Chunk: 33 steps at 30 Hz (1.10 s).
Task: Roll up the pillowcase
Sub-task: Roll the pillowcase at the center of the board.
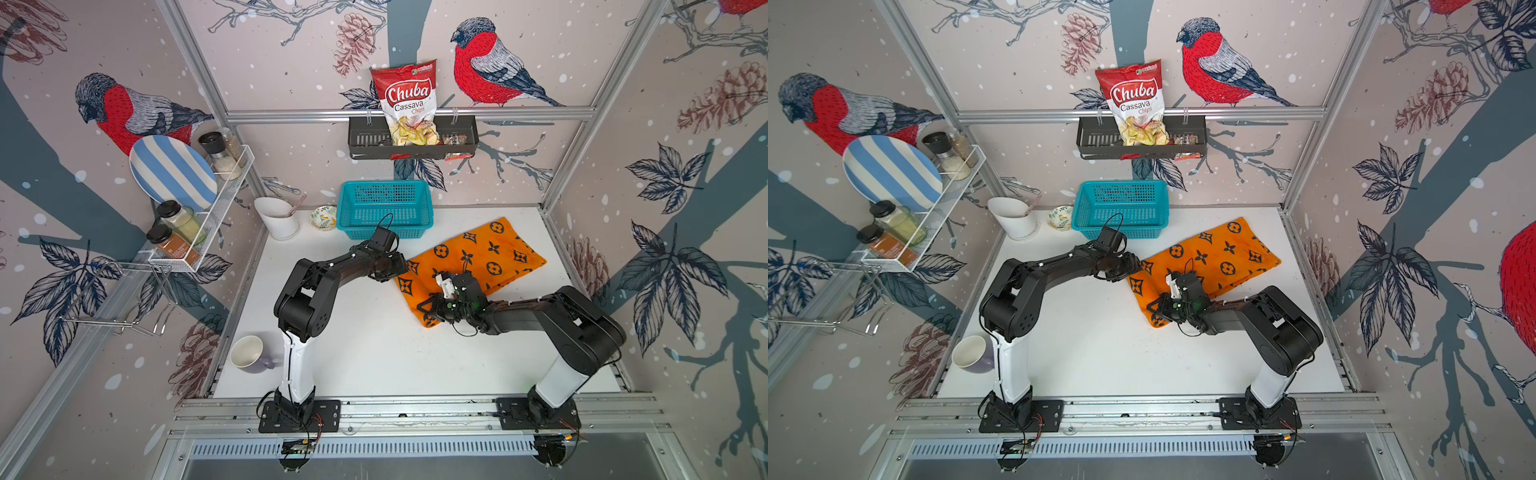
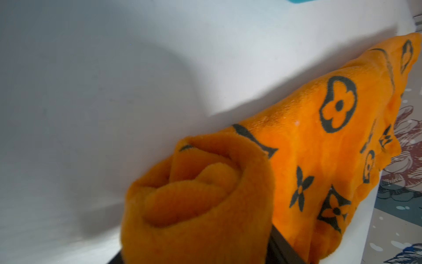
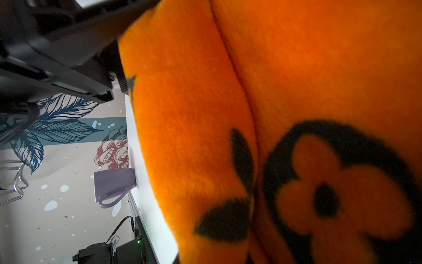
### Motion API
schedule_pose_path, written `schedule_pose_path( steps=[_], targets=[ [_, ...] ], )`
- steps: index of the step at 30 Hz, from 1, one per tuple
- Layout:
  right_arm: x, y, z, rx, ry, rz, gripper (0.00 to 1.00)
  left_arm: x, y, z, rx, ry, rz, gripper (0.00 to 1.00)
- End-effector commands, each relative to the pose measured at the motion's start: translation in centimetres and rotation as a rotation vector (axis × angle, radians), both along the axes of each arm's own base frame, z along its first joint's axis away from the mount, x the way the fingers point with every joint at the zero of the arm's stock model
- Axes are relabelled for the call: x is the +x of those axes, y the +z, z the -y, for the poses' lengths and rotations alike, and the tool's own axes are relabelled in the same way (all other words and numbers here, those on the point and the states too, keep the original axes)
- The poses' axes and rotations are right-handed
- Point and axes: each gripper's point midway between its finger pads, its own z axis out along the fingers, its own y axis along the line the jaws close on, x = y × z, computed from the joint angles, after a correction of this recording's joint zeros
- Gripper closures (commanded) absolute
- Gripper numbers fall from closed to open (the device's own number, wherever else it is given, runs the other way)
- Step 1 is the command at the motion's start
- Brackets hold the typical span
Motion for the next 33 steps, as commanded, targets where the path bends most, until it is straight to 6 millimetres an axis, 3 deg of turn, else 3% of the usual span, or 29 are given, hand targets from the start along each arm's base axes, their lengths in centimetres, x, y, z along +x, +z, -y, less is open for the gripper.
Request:
schedule_pose_path(
  steps=[1, 3, 6, 9, 15, 20, 24, 29, 33],
  targets=[
    [-0.4, -0.2, 0.3, -0.005, -0.005, -0.020, 1.00, -0.6, -1.4, -1.0, 0.067, 0.002, -0.037, 0.48],
    [-0.2, -0.2, 0.5, -0.026, -0.004, -0.006, 0.98, -0.8, -1.9, -1.1, 0.084, -0.002, -0.049, 0.53],
    [0.4, -0.2, 1.1, -0.126, -0.003, 0.054, 0.76, -1.0, -2.2, -1.2, 0.106, -0.012, -0.058, 0.61],
    [1.2, 0.5, 1.8, -0.248, -0.012, 0.137, 0.47, -1.0, -2.2, -1.3, 0.120, -0.017, -0.058, 0.65],
    [2.1, 2.8, 3.9, -0.550, -0.036, 0.356, 0.22, -1.2, -2.4, -1.0, 0.127, -0.032, -0.069, 0.69],
    [2.6, 6.8, 4.2, -0.785, -0.057, 0.606, 0.19, -1.3, -2.5, -0.5, 0.124, -0.046, -0.072, 0.69],
    [1.2, 8.7, 1.1, -0.756, 0.065, 0.744, 0.25, -1.4, -2.4, -0.4, 0.126, -0.048, -0.072, 0.68],
    [-0.4, 6.3, -1.4, -0.724, 0.230, 0.716, 0.28, -1.4, -2.5, -0.5, 0.127, -0.049, -0.075, 0.67],
    [-0.2, 4.2, -1.1, -0.770, 0.260, 0.701, 0.28, -1.5, -2.5, -0.5, 0.127, -0.050, -0.075, 0.67]
  ],
)
